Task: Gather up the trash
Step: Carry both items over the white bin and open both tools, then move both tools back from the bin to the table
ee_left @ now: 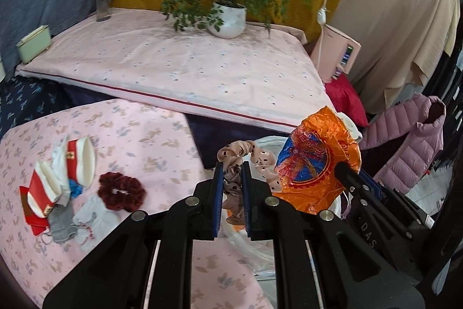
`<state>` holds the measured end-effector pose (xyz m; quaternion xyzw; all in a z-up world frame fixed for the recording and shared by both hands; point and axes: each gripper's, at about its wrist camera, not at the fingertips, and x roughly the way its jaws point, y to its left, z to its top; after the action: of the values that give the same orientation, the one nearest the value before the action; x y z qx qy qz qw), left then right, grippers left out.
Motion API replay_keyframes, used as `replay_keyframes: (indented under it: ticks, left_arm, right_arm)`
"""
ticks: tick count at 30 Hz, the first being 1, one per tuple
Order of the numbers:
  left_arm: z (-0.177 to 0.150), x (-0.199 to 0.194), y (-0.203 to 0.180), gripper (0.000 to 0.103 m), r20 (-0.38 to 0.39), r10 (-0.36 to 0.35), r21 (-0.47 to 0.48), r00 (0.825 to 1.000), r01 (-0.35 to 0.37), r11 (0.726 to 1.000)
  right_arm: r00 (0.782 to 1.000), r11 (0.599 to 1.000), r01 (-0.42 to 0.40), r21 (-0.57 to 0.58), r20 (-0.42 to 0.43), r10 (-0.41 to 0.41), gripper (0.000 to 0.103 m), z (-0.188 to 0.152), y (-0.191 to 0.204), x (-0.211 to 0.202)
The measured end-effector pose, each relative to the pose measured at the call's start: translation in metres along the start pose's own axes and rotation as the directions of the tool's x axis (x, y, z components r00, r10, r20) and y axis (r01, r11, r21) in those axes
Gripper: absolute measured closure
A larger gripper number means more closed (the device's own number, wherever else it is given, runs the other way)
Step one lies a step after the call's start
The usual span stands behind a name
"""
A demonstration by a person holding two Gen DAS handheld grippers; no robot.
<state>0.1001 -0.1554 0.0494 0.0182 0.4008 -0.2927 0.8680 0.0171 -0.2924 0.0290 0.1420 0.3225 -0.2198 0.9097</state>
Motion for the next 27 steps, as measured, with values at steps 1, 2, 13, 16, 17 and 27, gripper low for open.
replay_keyframes:
  ticks: [1,2,13,16,17,27]
  left_arm:
    - [0.000,0.003,-0.006,0.091,-0.005,-0.006,0.010,1.000,0.006,1.000]
    - [0.000,0.006,-0.010,0.091,-0.009,-0.013,0.016,1.000,0.013,1.000]
    - [-0.004,0.030,-0.046,0.069,-0.024,-0.027,0.064,0.999,0.029,0.998]
    - [-0.005,0.030,-0.046,0.050,-0.015,-0.008,0.060,1.000,0.009,0.998]
    - [-0.005,0.030,-0.046,0.049,-0.014,-0.004,0.059,1.000,0.005,0.998]
    - [-0.005,0.028,-0.031,0.044,-0.009,0.027,0.030,1.000,-0.027,0.999]
  right_arm:
    - [1.000,1.000,0.006,0.010,-0.002,-0.006,0.092,-0.001,-0.006,0.001]
    - [1.000,1.000,0.014,0.019,-0.005,-0.014,0.092,-0.003,-0.012,0.002]
    - [0.998,0.997,0.049,0.062,-0.037,-0.047,0.085,-0.014,-0.044,0.017]
    - [0.998,0.997,0.056,0.053,-0.035,-0.054,0.072,-0.014,-0.042,0.019]
    - [0.998,0.997,0.058,0.052,-0.029,-0.056,0.066,-0.014,-0.041,0.018]
    - [0.999,0.998,0.043,0.046,-0.025,-0.042,0.059,-0.012,-0.031,0.017]
